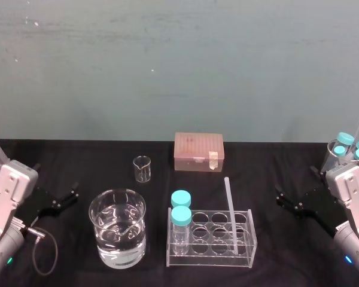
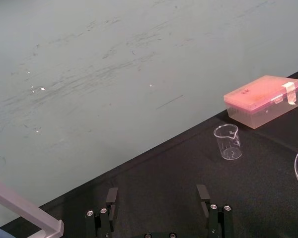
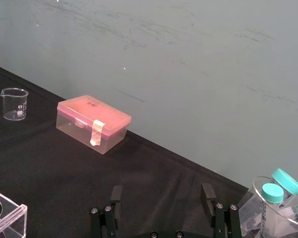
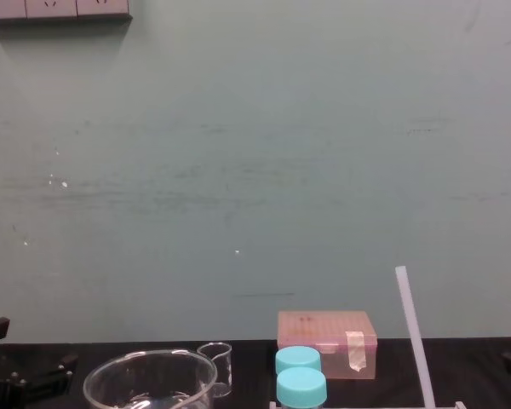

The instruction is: Pick up the stirring rod with one hand, then place it down.

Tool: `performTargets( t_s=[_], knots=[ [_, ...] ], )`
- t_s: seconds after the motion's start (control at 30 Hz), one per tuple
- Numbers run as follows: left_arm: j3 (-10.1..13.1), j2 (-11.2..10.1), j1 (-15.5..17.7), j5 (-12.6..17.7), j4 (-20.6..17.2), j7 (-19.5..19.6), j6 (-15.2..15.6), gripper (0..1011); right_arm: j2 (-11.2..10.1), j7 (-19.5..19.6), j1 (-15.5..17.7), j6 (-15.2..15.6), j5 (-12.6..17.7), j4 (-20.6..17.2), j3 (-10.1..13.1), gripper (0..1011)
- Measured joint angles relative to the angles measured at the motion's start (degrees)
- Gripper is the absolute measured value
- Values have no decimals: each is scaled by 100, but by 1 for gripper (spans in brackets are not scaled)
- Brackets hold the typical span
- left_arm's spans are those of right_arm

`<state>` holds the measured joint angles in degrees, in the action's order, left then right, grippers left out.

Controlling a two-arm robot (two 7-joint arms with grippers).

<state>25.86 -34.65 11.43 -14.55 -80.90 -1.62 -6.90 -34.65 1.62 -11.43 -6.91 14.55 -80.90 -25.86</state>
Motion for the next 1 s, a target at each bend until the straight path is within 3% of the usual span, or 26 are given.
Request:
performTargets(
  t_s=[0.77,0.93,1.0],
  knots=[
    [0,0,0,0,0,0,0,1005,3,-29,4,-67,20,0,38,1002],
    [0,0,0,0,0,0,0,1005,-18,-441,54,-412,435,-149,302,1002],
    [0,0,0,0,0,0,0,1005,-61,-834,96,-518,869,-321,489,1002]
  ],
)
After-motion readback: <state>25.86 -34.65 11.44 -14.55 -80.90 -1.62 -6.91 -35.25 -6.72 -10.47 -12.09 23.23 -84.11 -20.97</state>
